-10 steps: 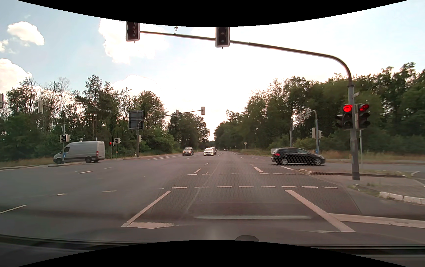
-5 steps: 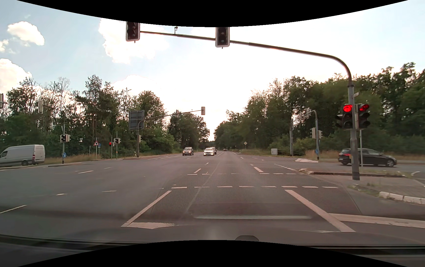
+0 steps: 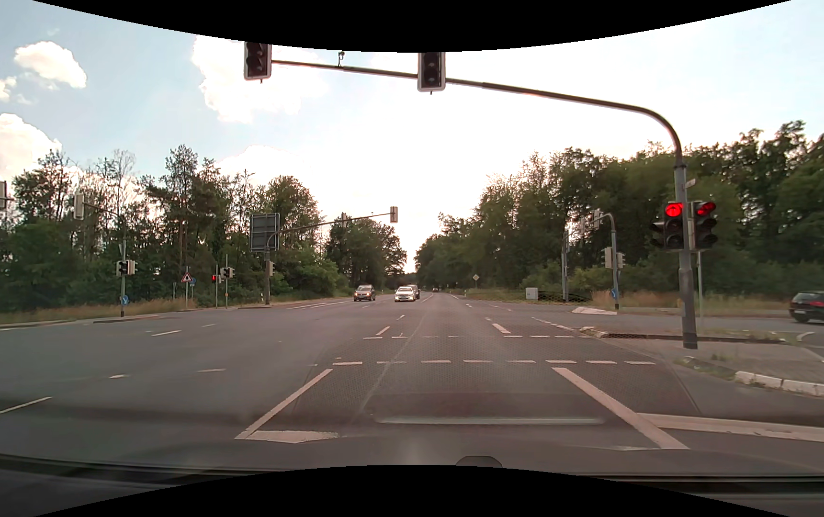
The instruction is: Follow the waypoints while adhering to traffic rules and regulations
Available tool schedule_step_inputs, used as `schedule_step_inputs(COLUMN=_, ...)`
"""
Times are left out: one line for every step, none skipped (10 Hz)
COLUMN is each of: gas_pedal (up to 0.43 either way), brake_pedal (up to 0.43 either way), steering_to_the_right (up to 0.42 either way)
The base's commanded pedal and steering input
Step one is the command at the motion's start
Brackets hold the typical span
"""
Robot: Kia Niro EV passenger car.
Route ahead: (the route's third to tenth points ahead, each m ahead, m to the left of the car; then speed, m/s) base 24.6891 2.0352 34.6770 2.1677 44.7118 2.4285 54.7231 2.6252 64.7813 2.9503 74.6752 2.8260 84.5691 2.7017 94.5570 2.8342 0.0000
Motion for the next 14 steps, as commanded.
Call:
schedule_step_inputs(gas_pedal=0.0, brake_pedal=0.311, steering_to_the_right=-0.008)
schedule_step_inputs(gas_pedal=0.0, brake_pedal=0.305, steering_to_the_right=-0.008)
schedule_step_inputs(gas_pedal=0.0, brake_pedal=0.311, steering_to_the_right=-0.008)
schedule_step_inputs(gas_pedal=0.0, brake_pedal=0.311, steering_to_the_right=-0.008)
schedule_step_inputs(gas_pedal=0.0, brake_pedal=0.305, steering_to_the_right=-0.008)
schedule_step_inputs(gas_pedal=0.0, brake_pedal=0.305, steering_to_the_right=-0.008)
schedule_step_inputs(gas_pedal=0.0, brake_pedal=0.311, steering_to_the_right=-0.008)
schedule_step_inputs(gas_pedal=0.0, brake_pedal=0.305, steering_to_the_right=-0.008)
schedule_step_inputs(gas_pedal=0.0, brake_pedal=0.305, steering_to_the_right=-0.008)
schedule_step_inputs(gas_pedal=0.0, brake_pedal=0.305, steering_to_the_right=-0.008)
schedule_step_inputs(gas_pedal=0.0, brake_pedal=0.311, steering_to_the_right=-0.008)
schedule_step_inputs(gas_pedal=0.0, brake_pedal=0.311, steering_to_the_right=-0.008)
schedule_step_inputs(gas_pedal=0.0, brake_pedal=0.305, steering_to_the_right=-0.008)
schedule_step_inputs(gas_pedal=0.0, brake_pedal=0.305, steering_to_the_right=-0.008)
